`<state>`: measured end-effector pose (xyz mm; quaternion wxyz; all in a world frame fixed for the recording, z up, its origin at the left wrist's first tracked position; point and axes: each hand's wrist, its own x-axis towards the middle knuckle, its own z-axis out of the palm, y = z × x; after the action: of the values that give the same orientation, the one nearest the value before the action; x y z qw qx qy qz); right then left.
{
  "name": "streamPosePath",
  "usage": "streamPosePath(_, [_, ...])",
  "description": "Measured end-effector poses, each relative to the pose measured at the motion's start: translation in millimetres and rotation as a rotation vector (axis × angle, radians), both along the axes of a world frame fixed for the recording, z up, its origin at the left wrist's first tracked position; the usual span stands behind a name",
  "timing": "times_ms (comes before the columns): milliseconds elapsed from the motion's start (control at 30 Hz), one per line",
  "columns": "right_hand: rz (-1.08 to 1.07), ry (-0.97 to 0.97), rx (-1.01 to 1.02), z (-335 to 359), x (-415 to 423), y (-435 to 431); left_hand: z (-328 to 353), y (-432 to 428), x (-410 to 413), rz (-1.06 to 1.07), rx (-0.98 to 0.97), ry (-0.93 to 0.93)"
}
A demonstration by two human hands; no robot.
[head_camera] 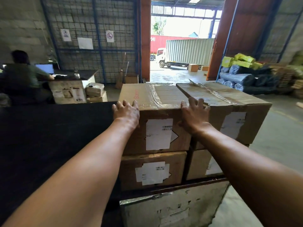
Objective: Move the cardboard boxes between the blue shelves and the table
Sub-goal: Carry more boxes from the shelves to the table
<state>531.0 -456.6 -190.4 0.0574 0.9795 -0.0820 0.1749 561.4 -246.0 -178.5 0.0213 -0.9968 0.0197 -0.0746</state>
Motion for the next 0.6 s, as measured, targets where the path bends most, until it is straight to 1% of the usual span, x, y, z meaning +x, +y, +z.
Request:
streamPosePath(33, [0.028, 0.024, -0.022, 0, 1, -1, 1, 4, 0, -0.020, -0.009, 0.023])
streamPosePath(133, [0.070, 0.114, 0.057, 5, 0, -5, 7, 17, -2, -0.094, -0.030, 0.102])
streamPosePath(200, [0.060, 0.184, 0.058, 17, -3, -4, 11, 24, -5, -0.122, -0.062, 0.110])
streamPosePath(267, [0.058, 0.164, 0.073, 32, -7, 2, 16, 31, -10, -0.136, -0.099, 0.087])
streamPosePath(333, [0.093, 0.051, 0.153, 46, -9, 14, 24, 38, -17, -0.165, -0.129, 0.001])
streamPosePath(433, [0.198, -0.107, 0.272, 60, -5, 45, 40, 56, -30, -0.194, -0.140, -0.218])
streamPosePath(467, [0.237, -0.130, 0.288, 62, -3, 57, 45, 63, -33, -0.186, -0.128, -0.273])
streamPosePath(533, [0.329, -0.161, 0.255, 65, 5, 83, 54, 81, -36, -0.174, -0.106, -0.362])
streamPosePath(600, [0.426, -0.192, 0.251, 67, 13, 108, 62, 101, -38, -0.151, -0.095, -0.413])
